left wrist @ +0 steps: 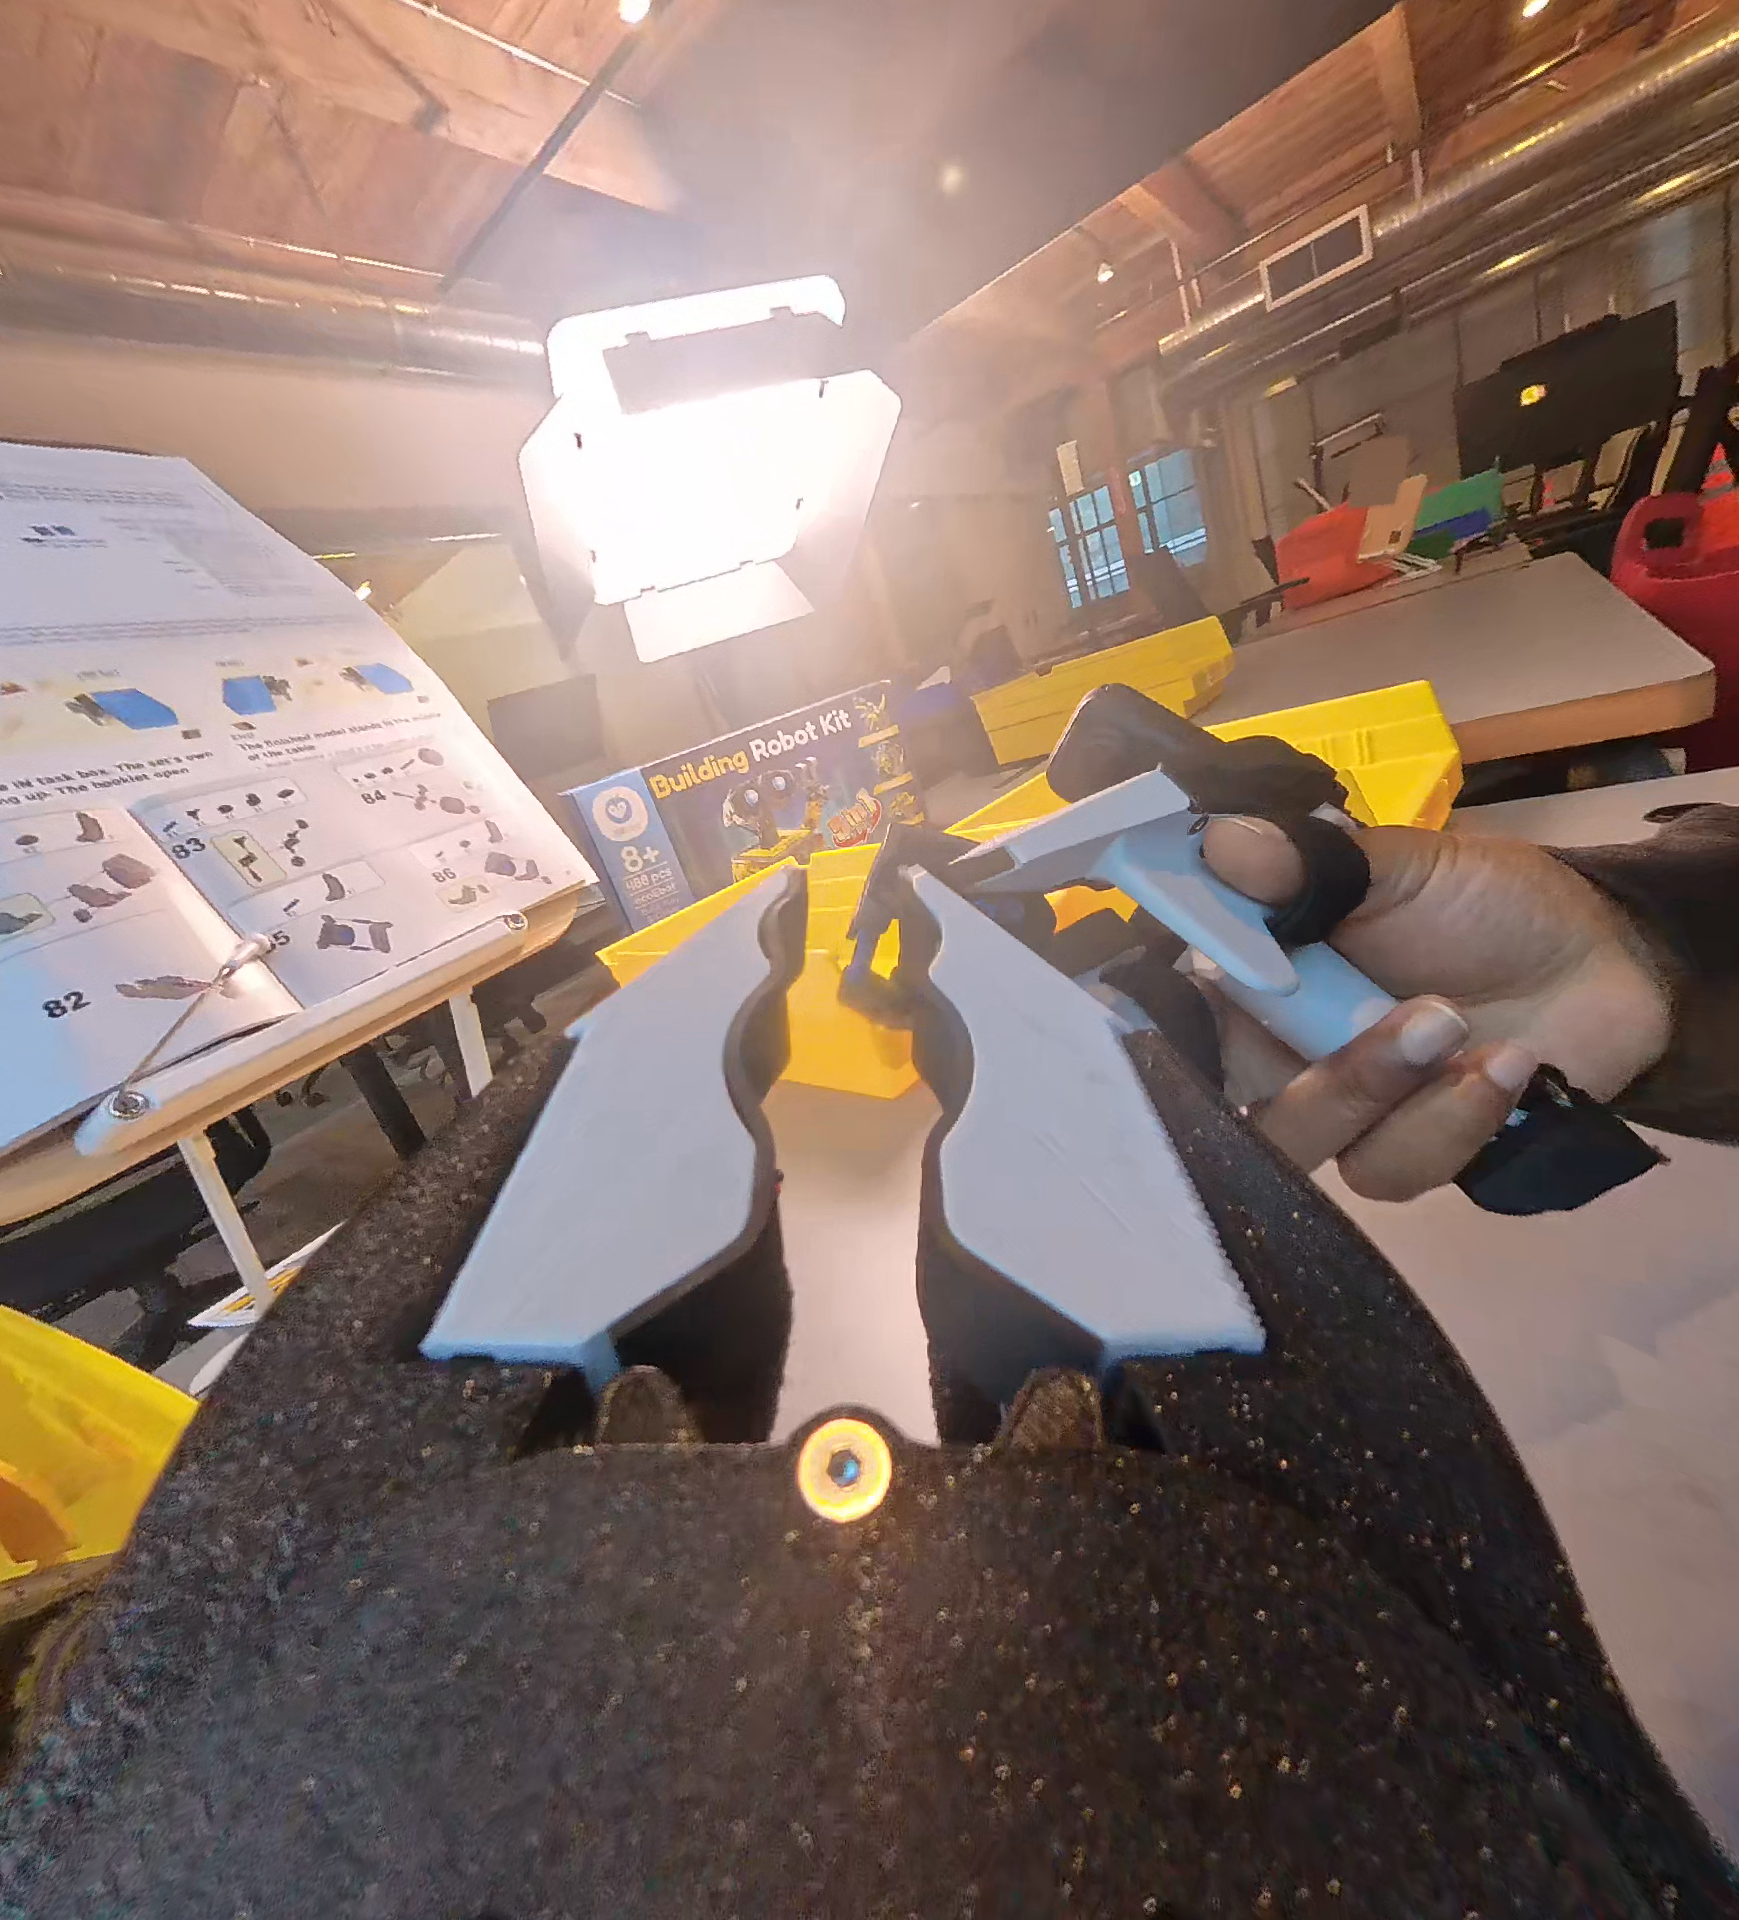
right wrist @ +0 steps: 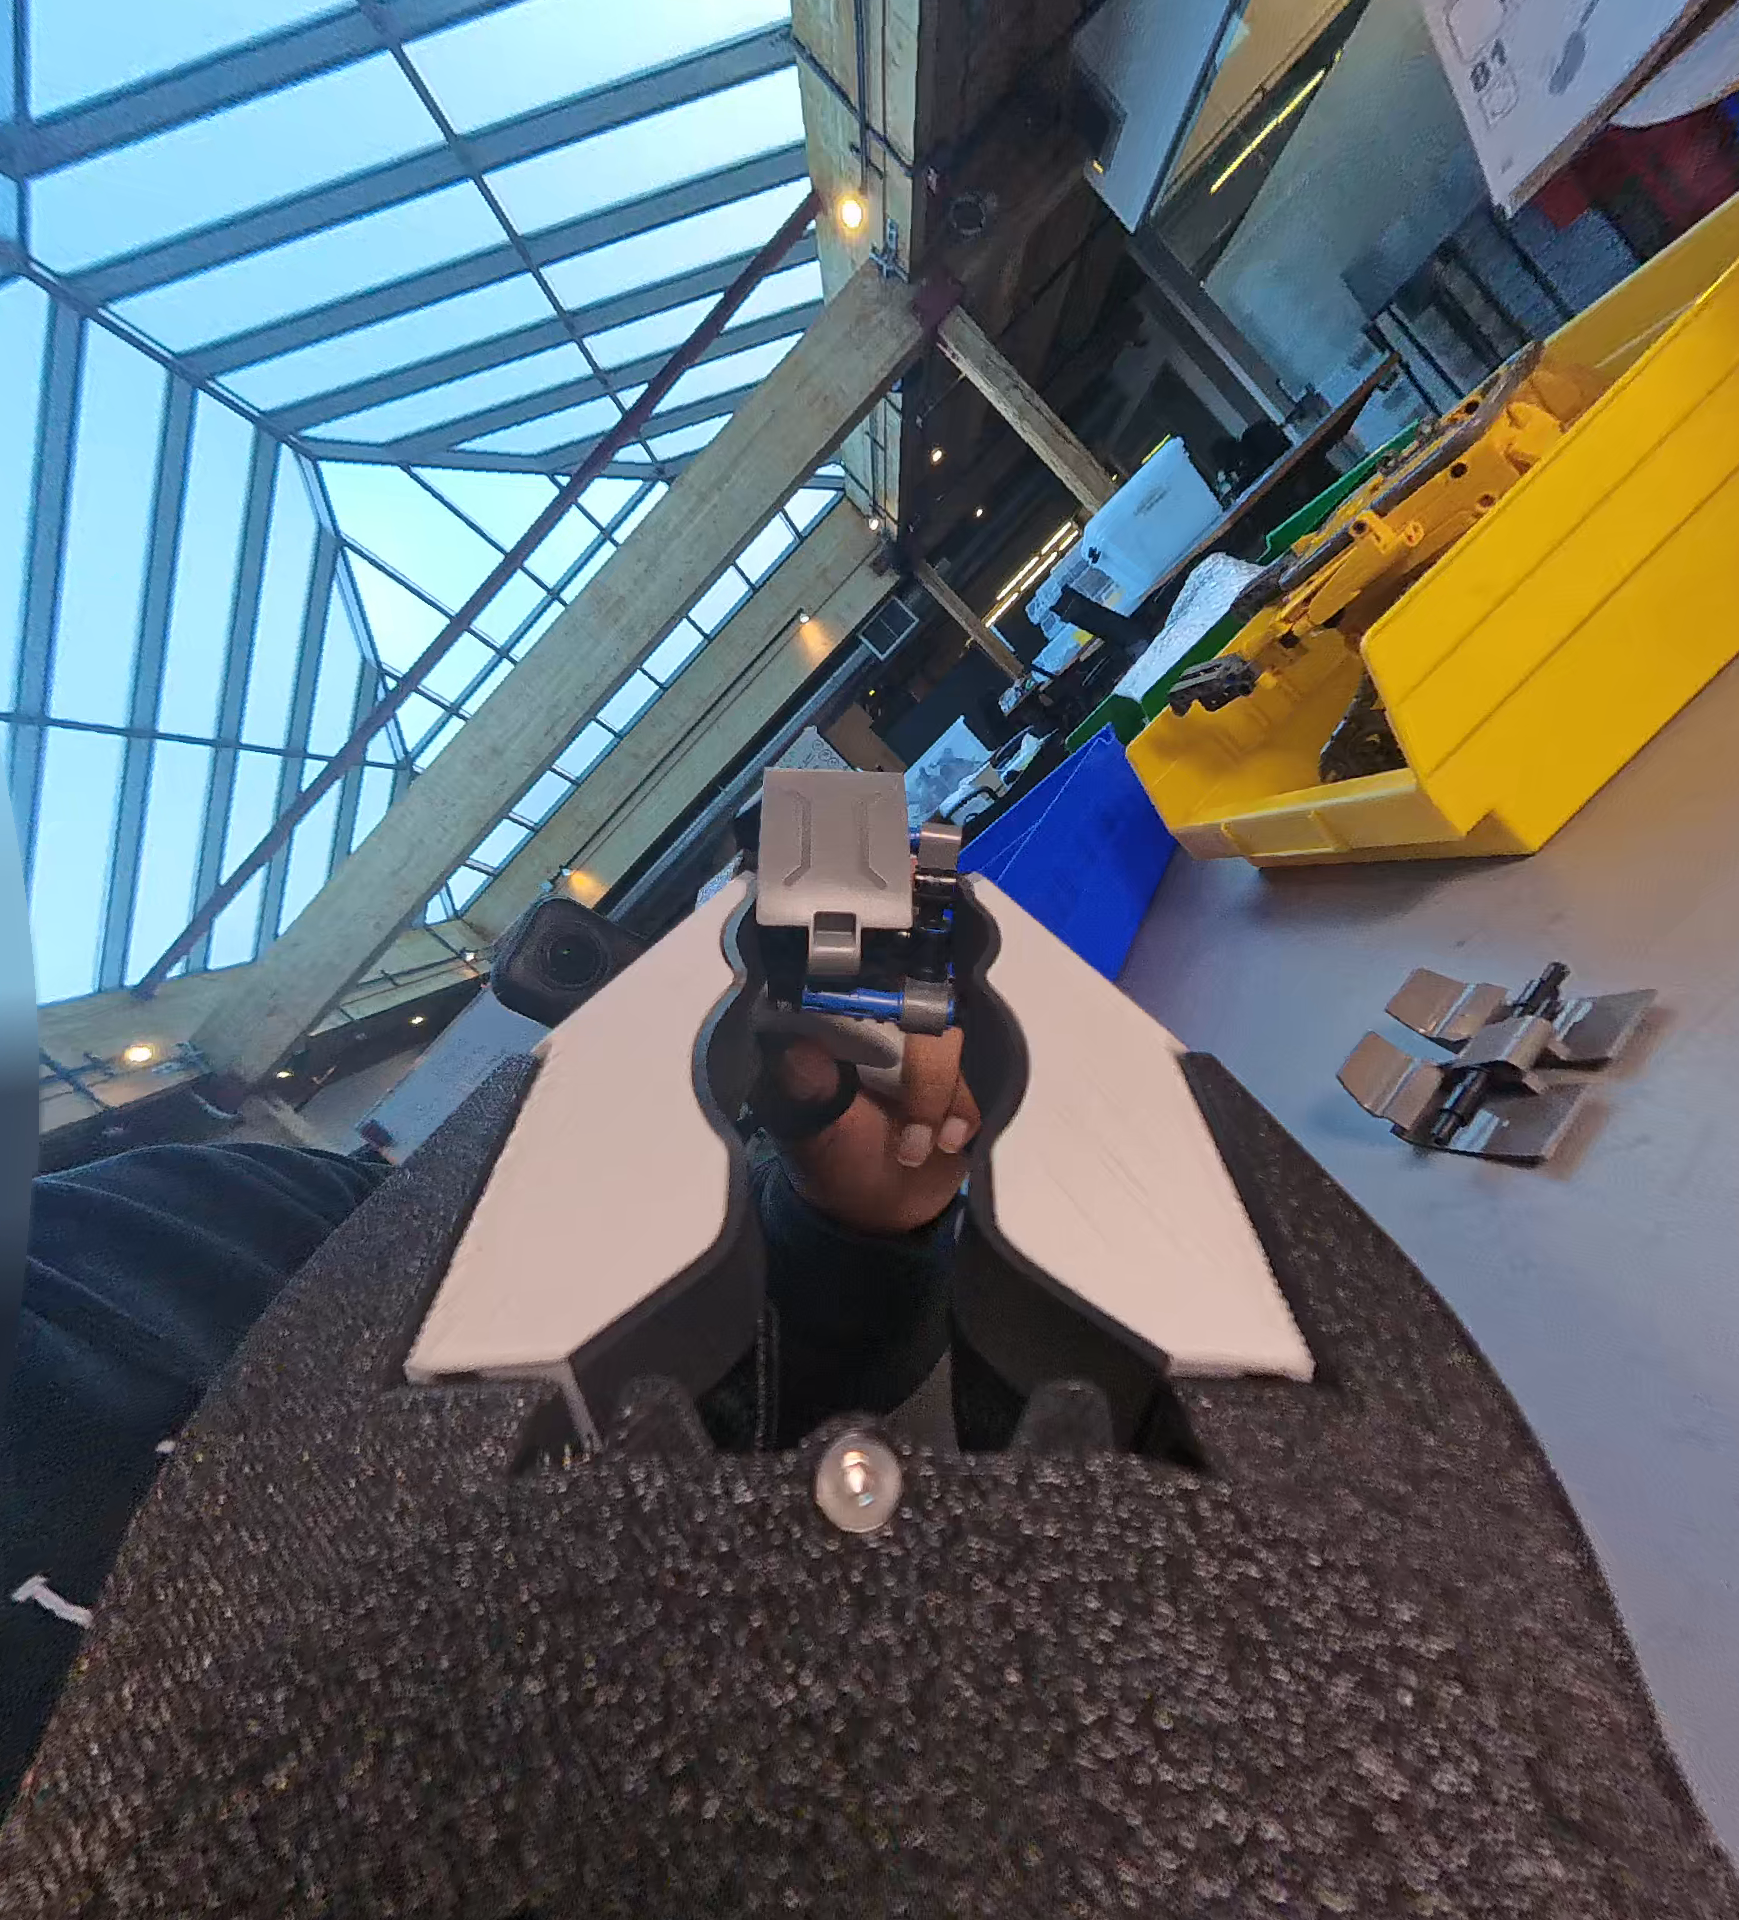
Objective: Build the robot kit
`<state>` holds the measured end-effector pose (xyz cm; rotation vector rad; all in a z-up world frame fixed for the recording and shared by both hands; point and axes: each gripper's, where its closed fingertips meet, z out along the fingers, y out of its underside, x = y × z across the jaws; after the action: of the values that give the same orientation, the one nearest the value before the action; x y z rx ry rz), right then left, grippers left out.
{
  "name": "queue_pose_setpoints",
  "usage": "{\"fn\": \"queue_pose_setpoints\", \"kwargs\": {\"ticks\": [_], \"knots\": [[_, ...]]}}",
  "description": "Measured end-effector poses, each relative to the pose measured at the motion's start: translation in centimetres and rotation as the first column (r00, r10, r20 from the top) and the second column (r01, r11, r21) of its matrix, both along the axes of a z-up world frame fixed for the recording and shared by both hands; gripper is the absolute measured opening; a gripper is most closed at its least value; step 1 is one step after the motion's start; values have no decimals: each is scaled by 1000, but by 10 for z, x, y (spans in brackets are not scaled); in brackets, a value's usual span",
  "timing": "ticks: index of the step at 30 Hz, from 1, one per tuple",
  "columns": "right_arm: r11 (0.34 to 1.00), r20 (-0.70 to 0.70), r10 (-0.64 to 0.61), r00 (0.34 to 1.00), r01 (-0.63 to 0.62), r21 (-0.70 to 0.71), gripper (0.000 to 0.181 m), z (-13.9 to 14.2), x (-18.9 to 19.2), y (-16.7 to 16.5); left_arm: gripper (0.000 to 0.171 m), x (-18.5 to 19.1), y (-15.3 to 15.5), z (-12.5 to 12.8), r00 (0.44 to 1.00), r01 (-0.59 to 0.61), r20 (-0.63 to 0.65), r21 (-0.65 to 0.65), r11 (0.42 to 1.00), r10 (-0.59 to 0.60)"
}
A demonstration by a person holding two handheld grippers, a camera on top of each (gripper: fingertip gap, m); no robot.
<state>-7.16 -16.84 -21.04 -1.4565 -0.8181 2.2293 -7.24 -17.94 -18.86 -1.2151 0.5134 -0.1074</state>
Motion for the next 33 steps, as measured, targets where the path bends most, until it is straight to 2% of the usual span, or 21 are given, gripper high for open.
{"fn": "queue_pose_setpoints", "kwargs": {"ticks": [6, 10, 14, 18, 19, 23, 25, 31, 33], "knots": [[999, 13, -15, 1000, 14, 52, 34, -4, -1, 2, 14, -6, 3, -12, 996, -41, -82, -70, 997, 35], [967, 27, -79, 997, 70, 247, 35, -10, -5, -4, 13, 0, 2, -15, 992, -36, -122, -83, 996, 26], [853, -18, -187, 982, 172, 493, 35, -9, -4, -5, 4, 2, 1, -19, 987, -38, -157, -95, 995, 23], [639, -108, -270, 957, 262, 724, 35, -7, 0, -6, 0, 3, -2, -20, 990, -11, -143, -101, 995, -4], [616, -122, -267, 956, 266, 741, 35, -5, 1, -7, 0, 4, -3, -19, 990, 1, -143, -94, 996, -15], [621, -158, -237, 959, 274, 734, 35, 0, 5, -11, 1, 8, -8, -14, 984, 7, -175, -33, 999, -12], [601, -183, -223, 957, 283, 748, 35, 3, 7, -15, 1, 10, -11, -11, 986, 27, -165, -19, 999, -30], [480, -188, -228, 955, 278, 832, 35, 0, 7, -15, 1, 9, -12, -15, 986, 73, -144, -54, 996, -80], [404, -172, -256, 951, 267, 875, 35, -7, 5, -10, 1, 8, -9, -24, 987, 101, -116, -123, 987, -115]]}}
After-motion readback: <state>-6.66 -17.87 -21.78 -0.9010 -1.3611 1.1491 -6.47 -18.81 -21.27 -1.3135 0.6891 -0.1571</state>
